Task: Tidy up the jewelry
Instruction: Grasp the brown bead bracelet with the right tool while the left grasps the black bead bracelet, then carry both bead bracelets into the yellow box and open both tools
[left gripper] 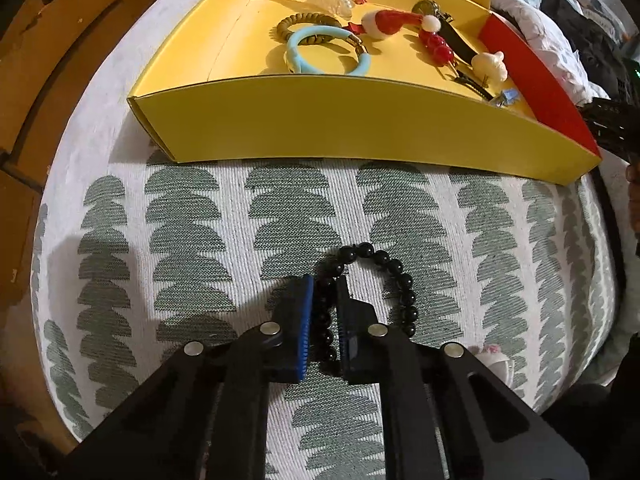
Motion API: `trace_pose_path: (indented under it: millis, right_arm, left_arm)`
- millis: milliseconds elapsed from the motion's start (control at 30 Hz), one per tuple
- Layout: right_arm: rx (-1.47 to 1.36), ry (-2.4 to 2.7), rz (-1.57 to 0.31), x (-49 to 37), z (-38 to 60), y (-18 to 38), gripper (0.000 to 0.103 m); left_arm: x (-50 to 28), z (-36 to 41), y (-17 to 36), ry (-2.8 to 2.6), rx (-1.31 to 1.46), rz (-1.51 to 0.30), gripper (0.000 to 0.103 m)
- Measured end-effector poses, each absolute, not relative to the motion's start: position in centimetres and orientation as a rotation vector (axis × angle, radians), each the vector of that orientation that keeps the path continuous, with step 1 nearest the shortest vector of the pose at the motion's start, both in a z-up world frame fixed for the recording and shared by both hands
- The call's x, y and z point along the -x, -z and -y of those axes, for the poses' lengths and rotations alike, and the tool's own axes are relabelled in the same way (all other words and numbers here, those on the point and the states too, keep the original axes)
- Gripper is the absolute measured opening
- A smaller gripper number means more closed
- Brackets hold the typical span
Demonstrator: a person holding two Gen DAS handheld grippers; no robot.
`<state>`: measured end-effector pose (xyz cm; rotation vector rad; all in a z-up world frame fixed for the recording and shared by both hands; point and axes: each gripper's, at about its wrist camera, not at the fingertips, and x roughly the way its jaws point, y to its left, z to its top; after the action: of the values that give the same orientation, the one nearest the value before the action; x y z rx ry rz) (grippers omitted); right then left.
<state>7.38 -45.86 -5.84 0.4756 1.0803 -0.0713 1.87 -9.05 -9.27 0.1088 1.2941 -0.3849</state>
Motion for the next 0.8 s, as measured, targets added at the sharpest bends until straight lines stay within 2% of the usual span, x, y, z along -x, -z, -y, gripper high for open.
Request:
trace_pose_path:
  millis: [700, 800]
  right_arm:
    - [-0.645, -0.033, -0.79, -2.1, 49.2, -4.3, 0.02]
    - [-0.66, -0.082, -0.757, -1.9, 48.6, -5.8, 0.02]
  left_arm:
    - [-2.2, 8.6, 1.6, 0.446, 0.014, -1.13, 0.01]
    - [-2.8, 8.3, -0.6, 0.449, 0.038, -1.099, 0.004]
